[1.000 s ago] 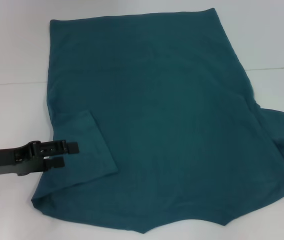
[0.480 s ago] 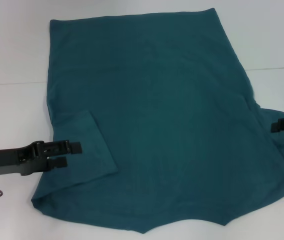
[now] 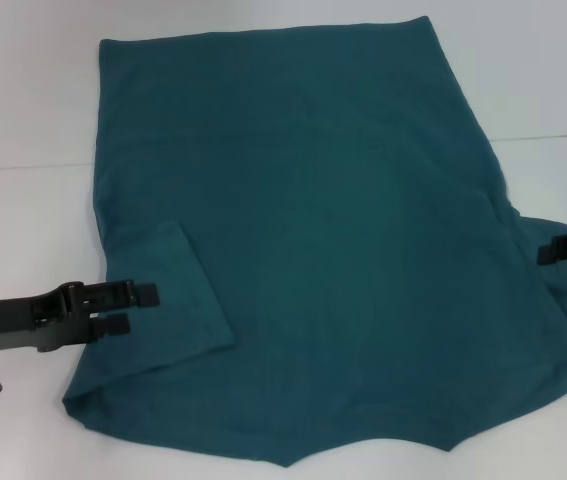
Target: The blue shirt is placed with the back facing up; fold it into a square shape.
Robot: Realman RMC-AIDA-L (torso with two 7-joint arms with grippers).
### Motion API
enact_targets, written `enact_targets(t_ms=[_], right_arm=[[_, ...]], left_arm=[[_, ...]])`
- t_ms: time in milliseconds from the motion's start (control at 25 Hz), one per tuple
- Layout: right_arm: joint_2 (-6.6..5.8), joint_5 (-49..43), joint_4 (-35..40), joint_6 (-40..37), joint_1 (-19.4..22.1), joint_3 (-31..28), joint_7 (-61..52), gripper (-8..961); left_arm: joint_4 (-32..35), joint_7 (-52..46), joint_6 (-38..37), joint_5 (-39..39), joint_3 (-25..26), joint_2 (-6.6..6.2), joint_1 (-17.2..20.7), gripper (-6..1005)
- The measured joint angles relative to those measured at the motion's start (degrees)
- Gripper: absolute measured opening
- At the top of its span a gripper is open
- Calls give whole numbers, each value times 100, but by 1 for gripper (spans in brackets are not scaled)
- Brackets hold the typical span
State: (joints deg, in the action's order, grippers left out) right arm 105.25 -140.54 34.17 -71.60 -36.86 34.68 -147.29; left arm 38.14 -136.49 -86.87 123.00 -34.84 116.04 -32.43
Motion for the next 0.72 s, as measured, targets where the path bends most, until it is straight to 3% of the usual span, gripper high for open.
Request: enact_targets(t_ms=[360,560,720], right_arm=[[117,0,-4,140,-3,4,49,699],[121,0,24,155,-5,25,74,671],[107,-5,27,143,0,188,76,475]], left_arm=[[0,0,57,-9,-31,15,0,829],[0,0,57,-15,-32,23,0,829],[0,0,57,-5,-23,27,0,829]])
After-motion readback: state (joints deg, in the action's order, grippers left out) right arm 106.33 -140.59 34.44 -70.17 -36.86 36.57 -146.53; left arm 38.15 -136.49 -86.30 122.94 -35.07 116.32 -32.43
